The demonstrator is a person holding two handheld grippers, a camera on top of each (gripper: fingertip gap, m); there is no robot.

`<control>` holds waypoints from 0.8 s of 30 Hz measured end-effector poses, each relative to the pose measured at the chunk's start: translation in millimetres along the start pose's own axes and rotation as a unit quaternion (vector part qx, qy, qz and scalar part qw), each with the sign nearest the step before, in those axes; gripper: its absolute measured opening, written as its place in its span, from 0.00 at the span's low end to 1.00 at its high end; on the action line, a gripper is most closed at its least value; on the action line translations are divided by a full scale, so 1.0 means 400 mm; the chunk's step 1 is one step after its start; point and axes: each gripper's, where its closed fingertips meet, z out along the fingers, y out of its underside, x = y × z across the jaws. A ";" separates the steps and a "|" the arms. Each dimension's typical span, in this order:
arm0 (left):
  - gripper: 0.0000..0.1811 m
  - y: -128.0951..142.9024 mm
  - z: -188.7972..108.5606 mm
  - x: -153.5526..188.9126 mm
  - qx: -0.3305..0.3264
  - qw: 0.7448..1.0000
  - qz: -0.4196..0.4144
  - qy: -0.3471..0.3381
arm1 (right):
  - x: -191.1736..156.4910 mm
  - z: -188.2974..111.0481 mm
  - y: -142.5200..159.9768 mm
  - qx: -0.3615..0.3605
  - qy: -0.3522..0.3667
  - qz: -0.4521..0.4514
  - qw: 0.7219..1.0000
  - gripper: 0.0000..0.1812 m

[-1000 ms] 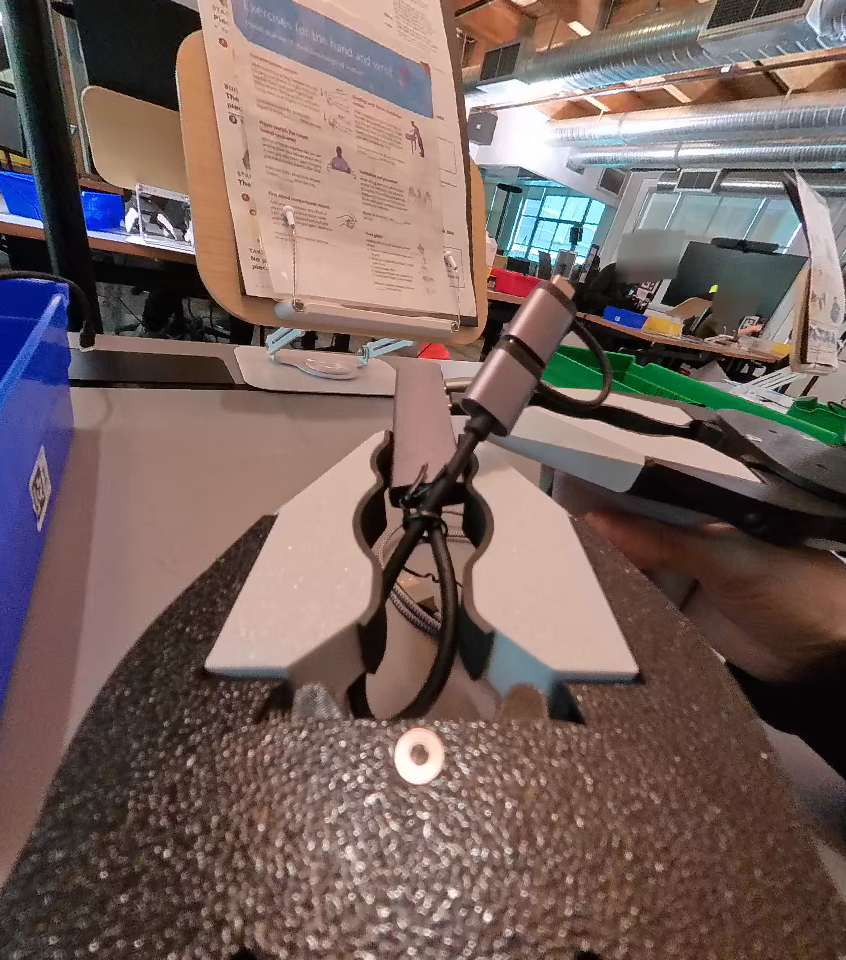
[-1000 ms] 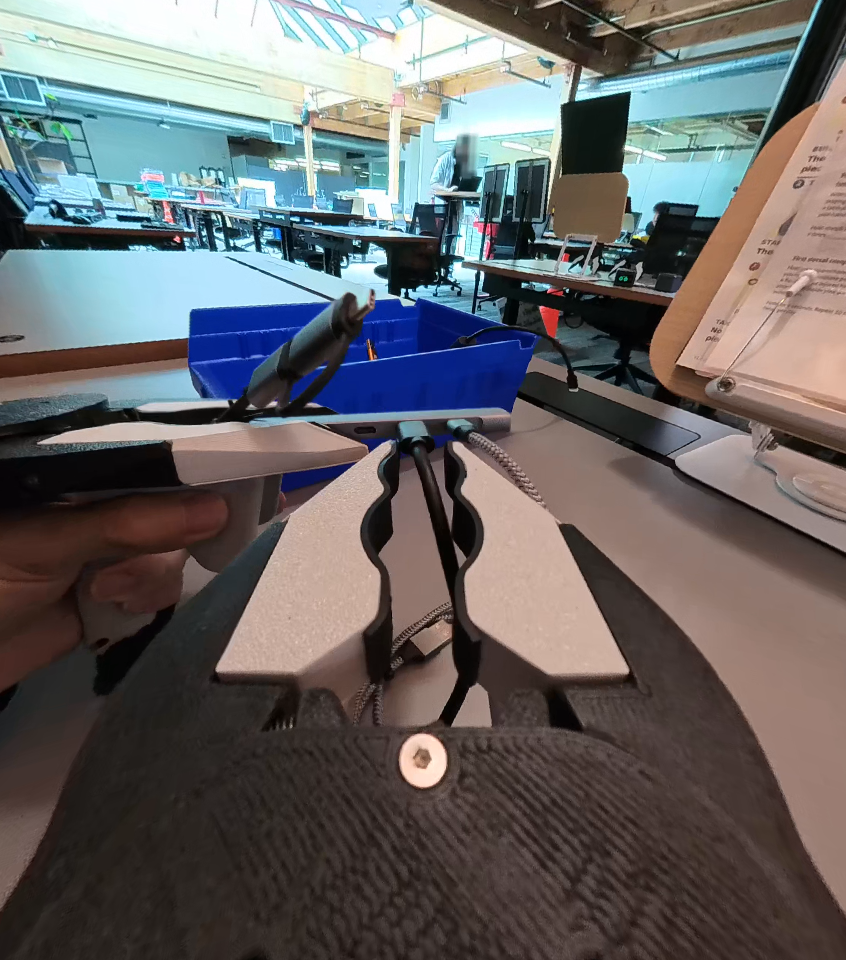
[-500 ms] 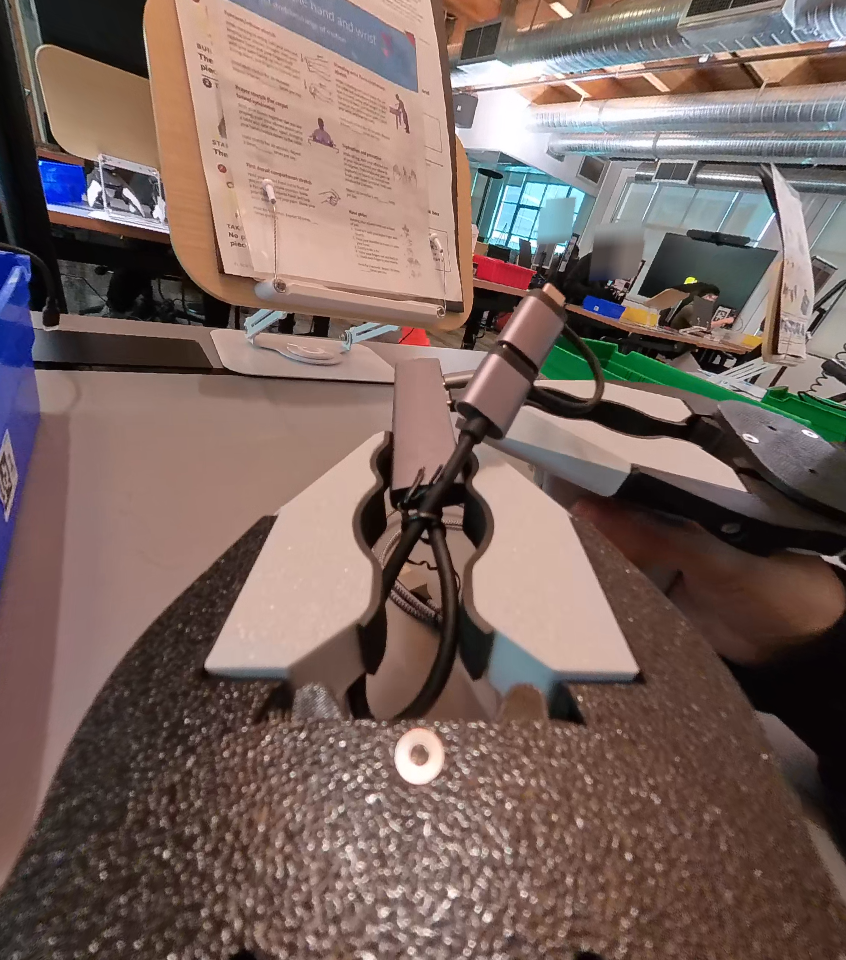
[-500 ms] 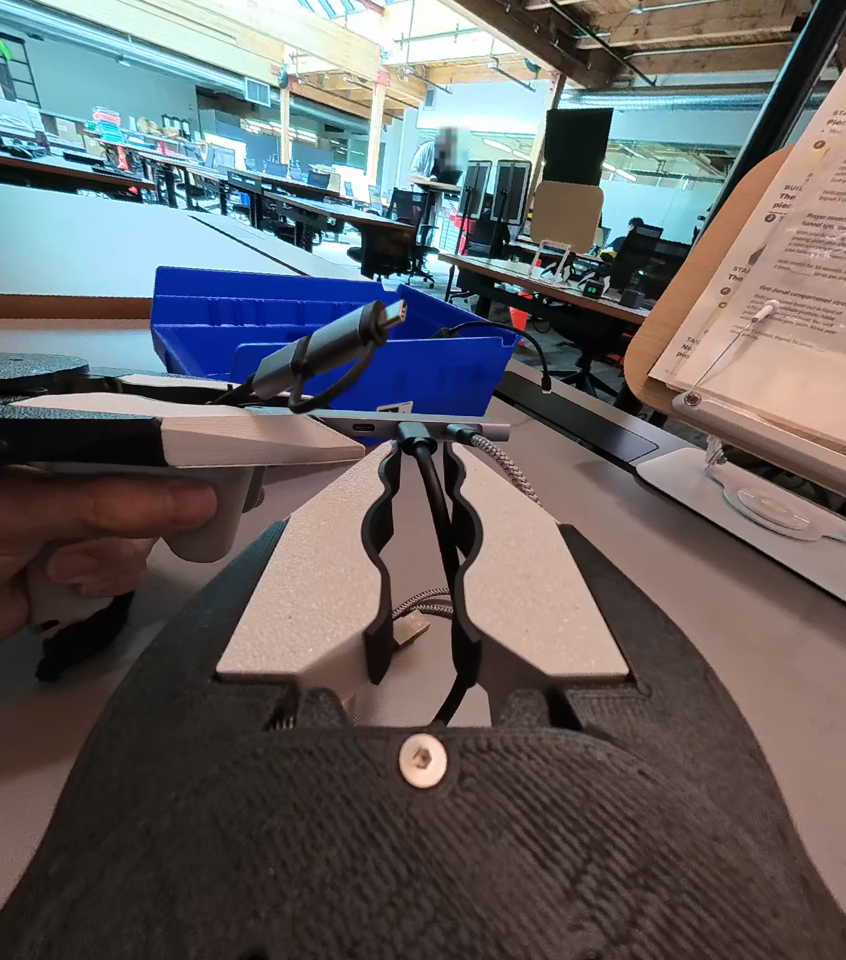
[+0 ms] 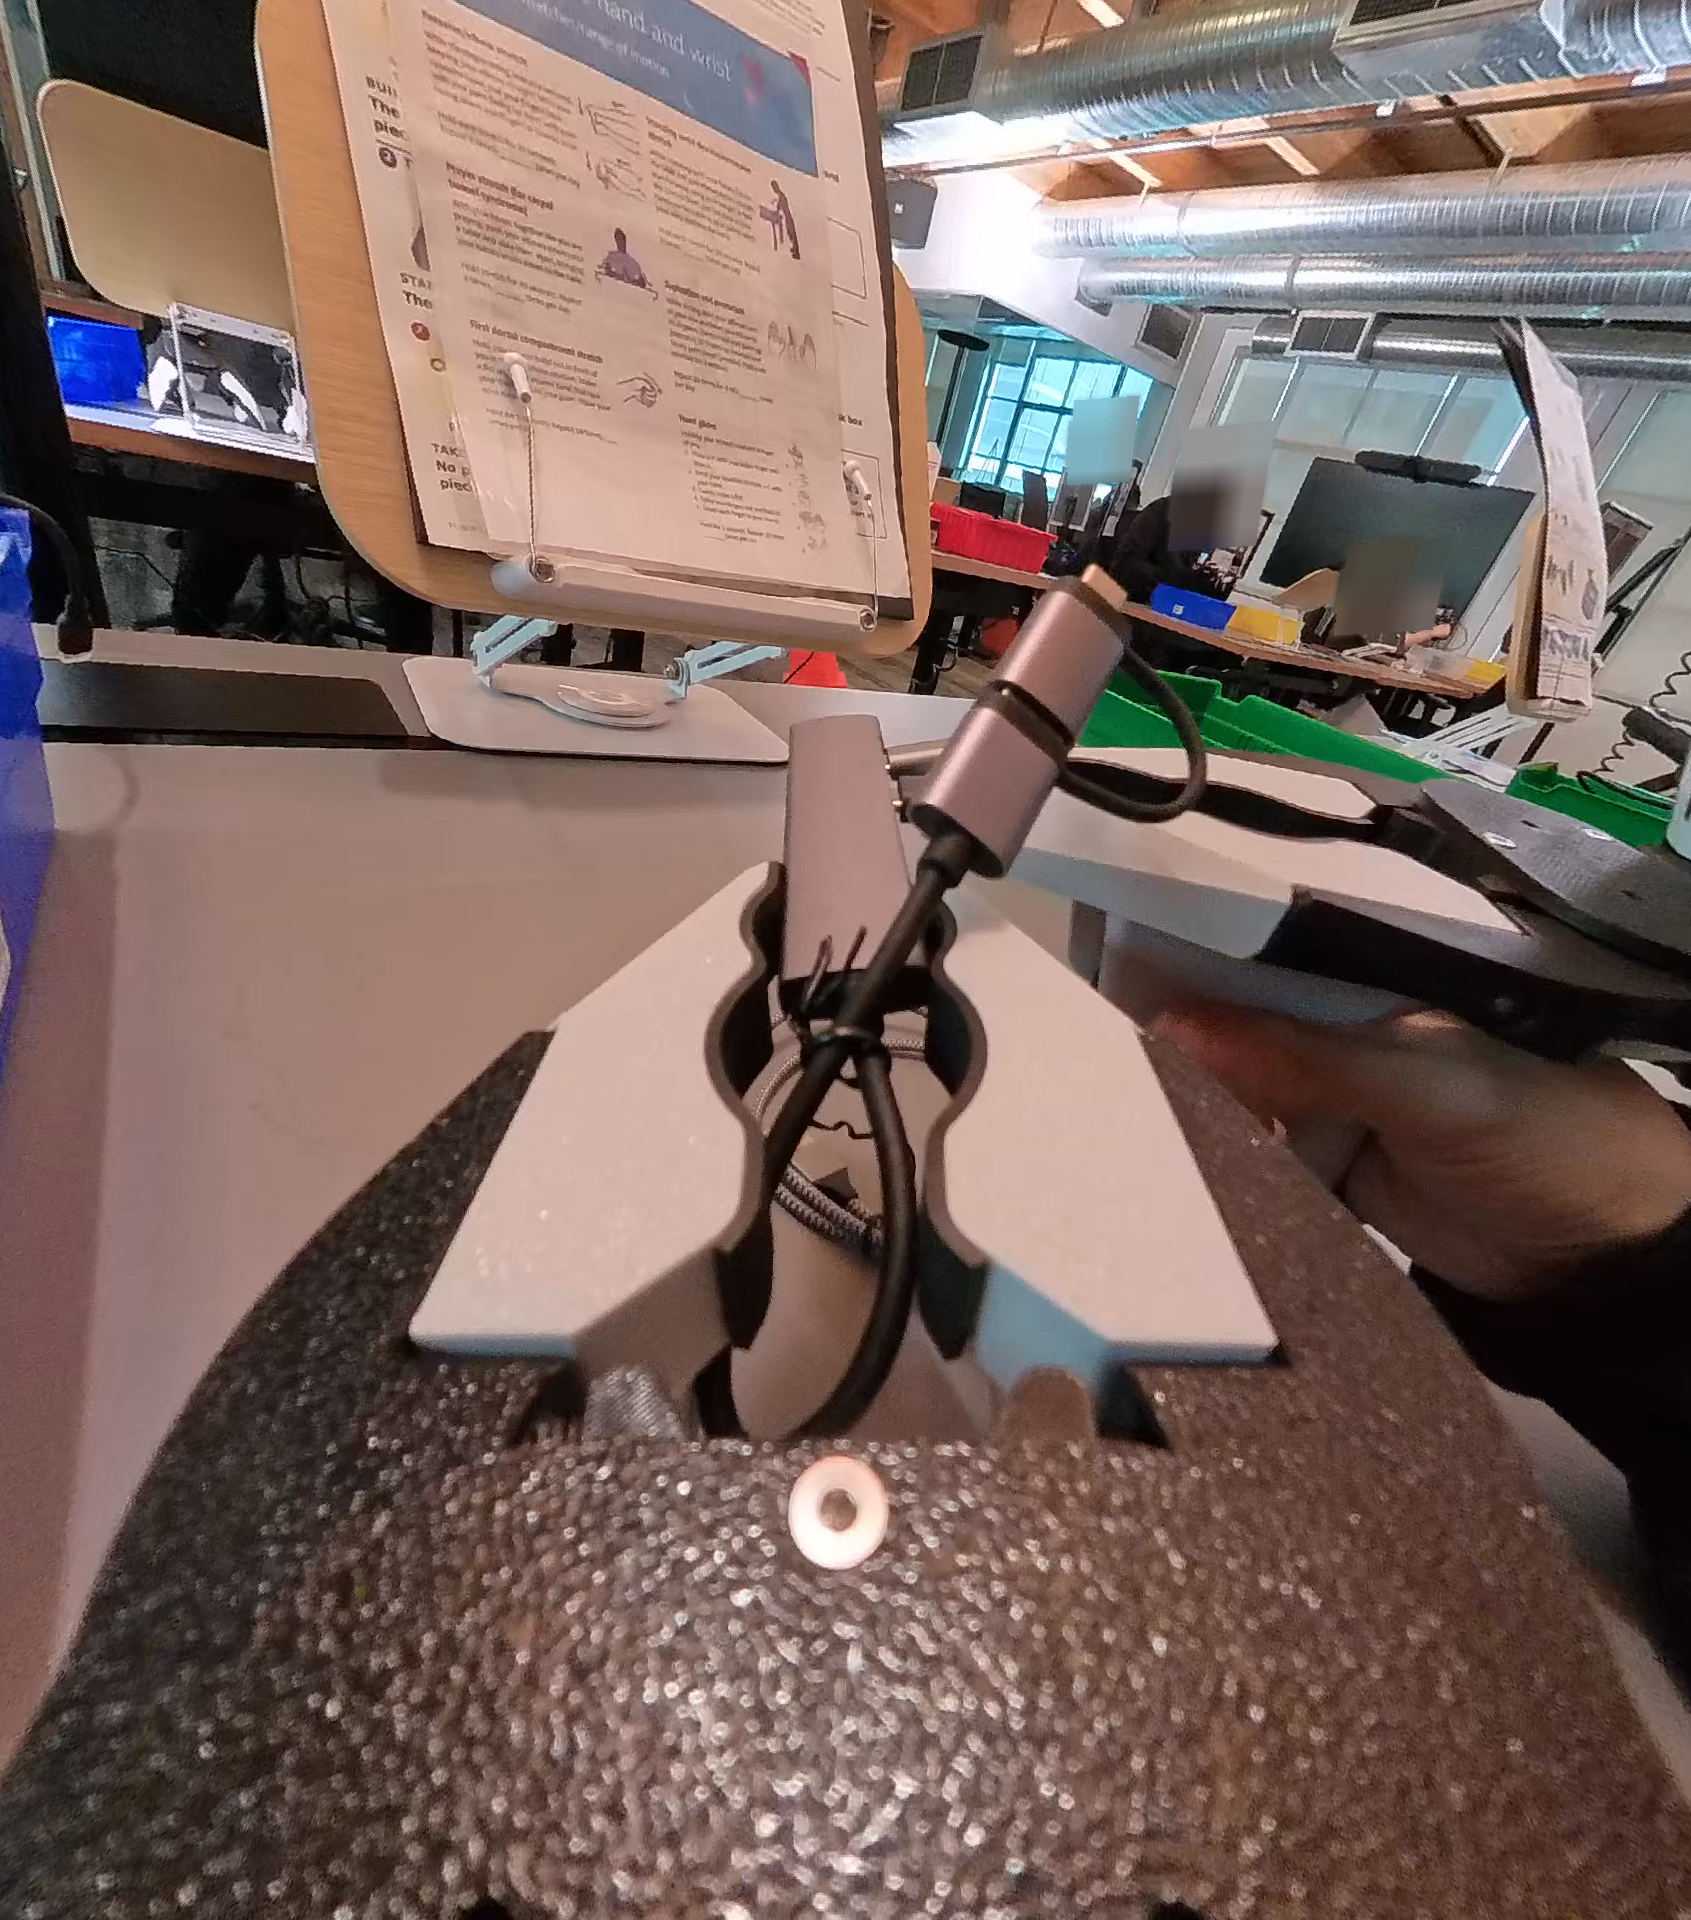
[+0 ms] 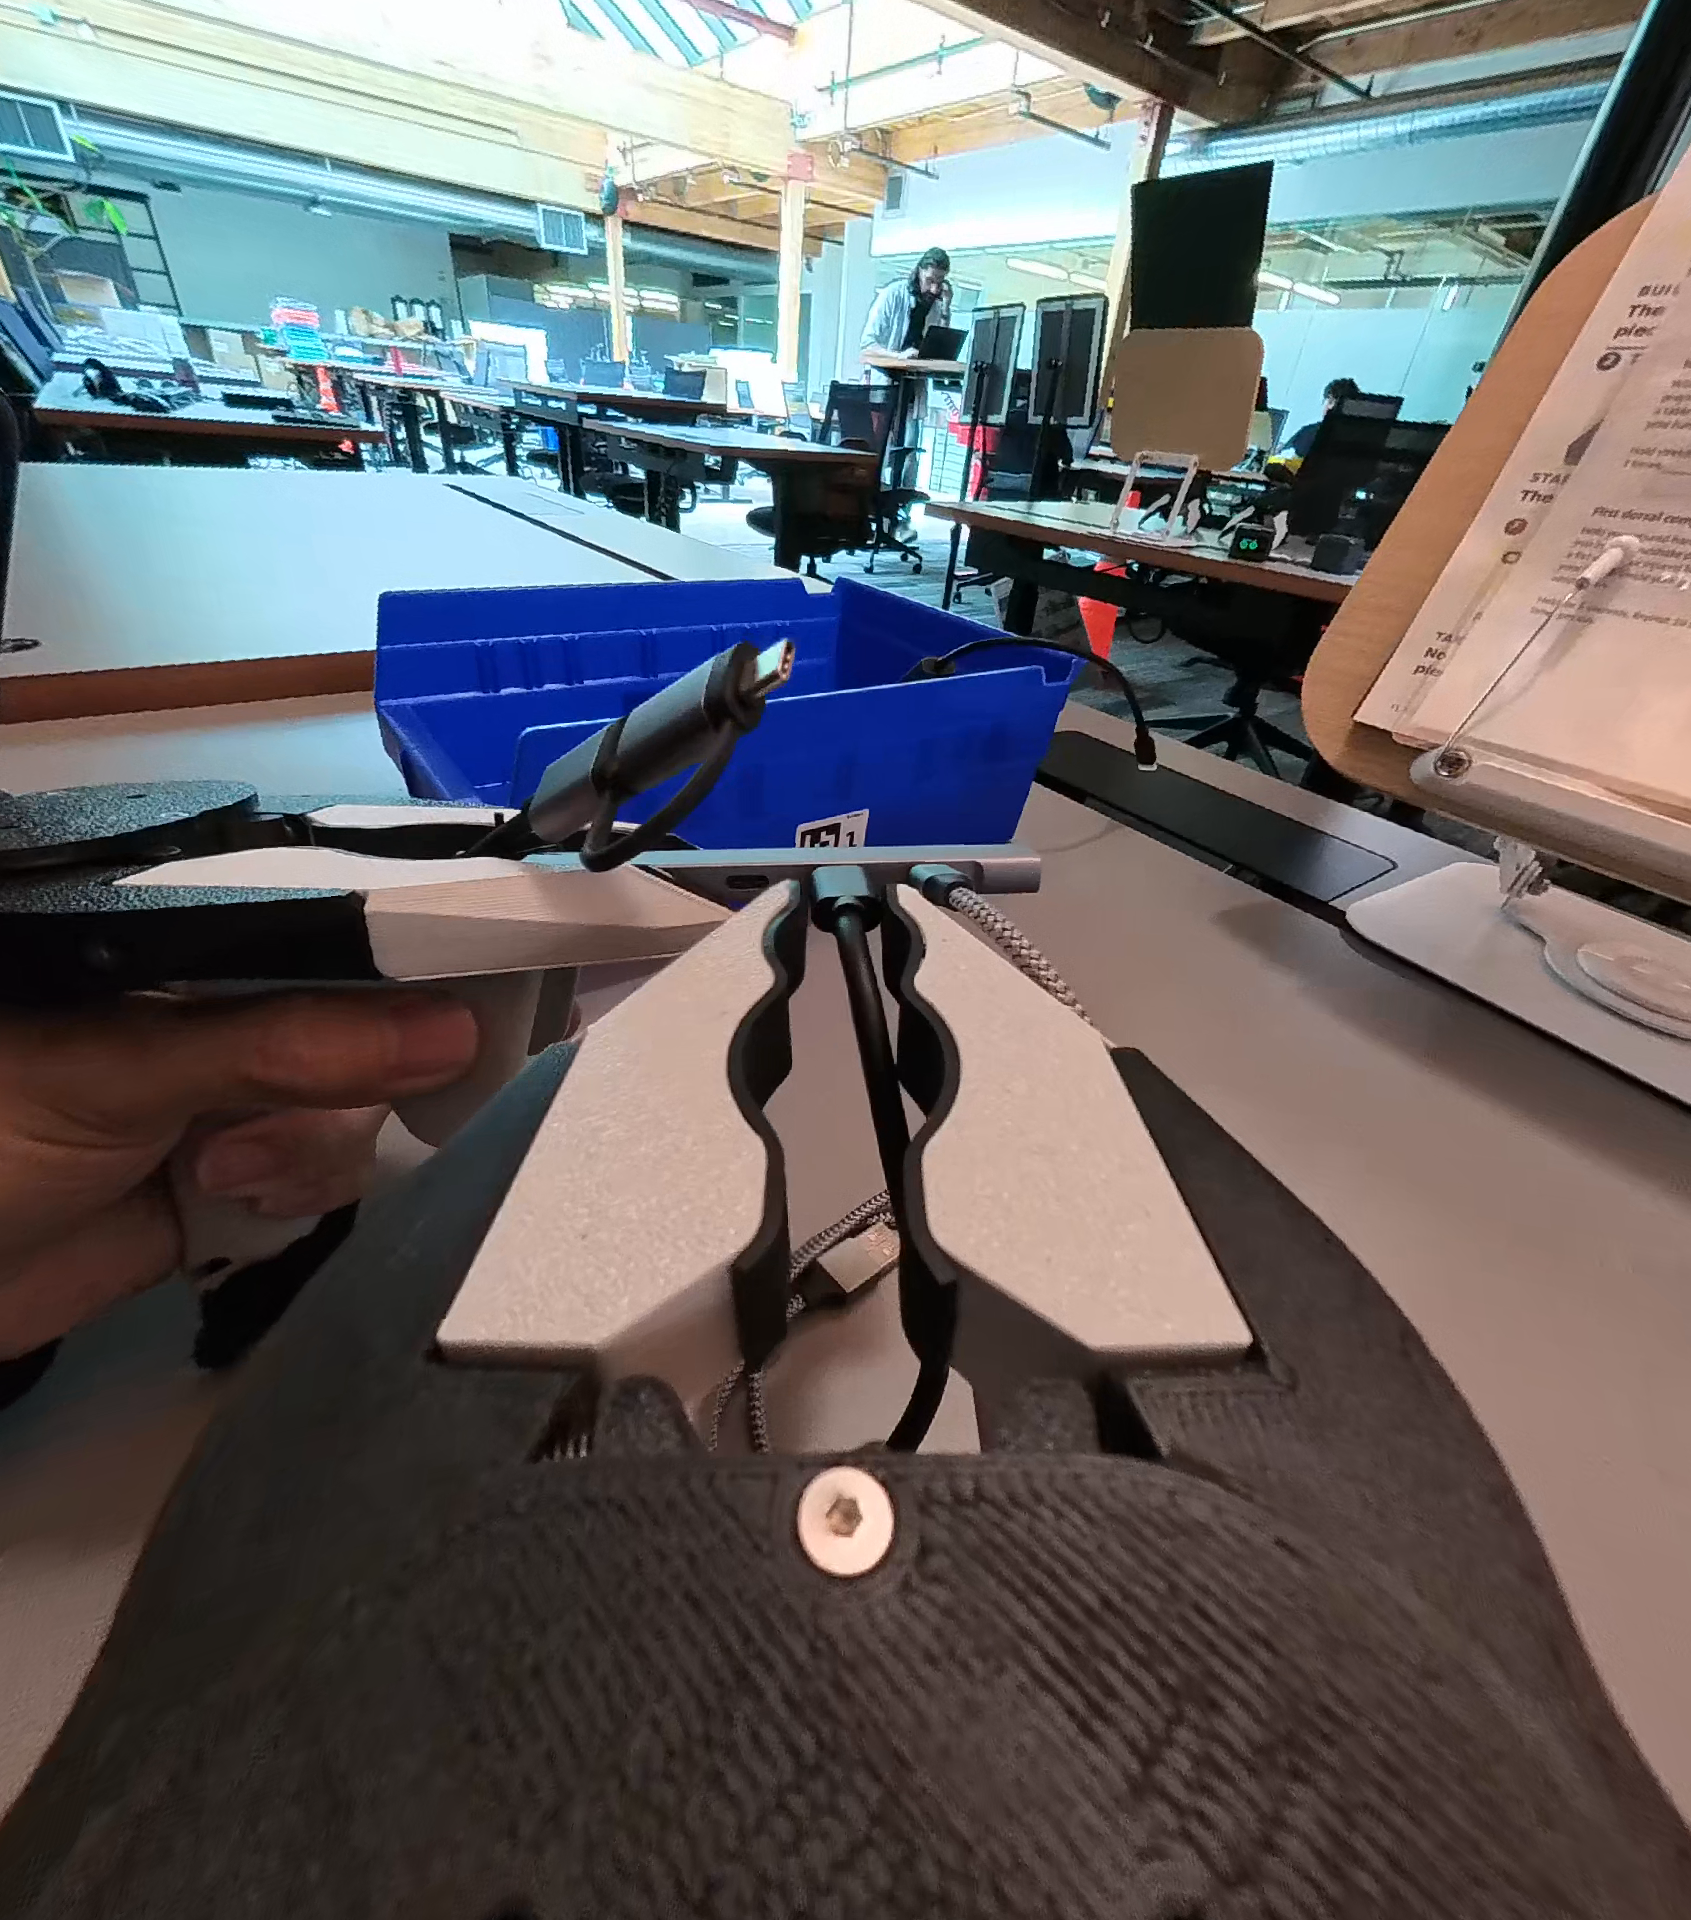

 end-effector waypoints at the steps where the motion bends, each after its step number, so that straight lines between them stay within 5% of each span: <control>1: 0.12 0.001 0.000 0.000 -0.001 1.000 -0.002 0.001 | 0.000 0.000 0.000 0.000 -0.001 0.001 1.000 0.07; 24: 0.12 0.002 0.000 0.004 -0.002 0.999 -0.025 0.021 | -0.002 -0.004 -0.004 0.014 0.024 -0.067 0.997 0.07</control>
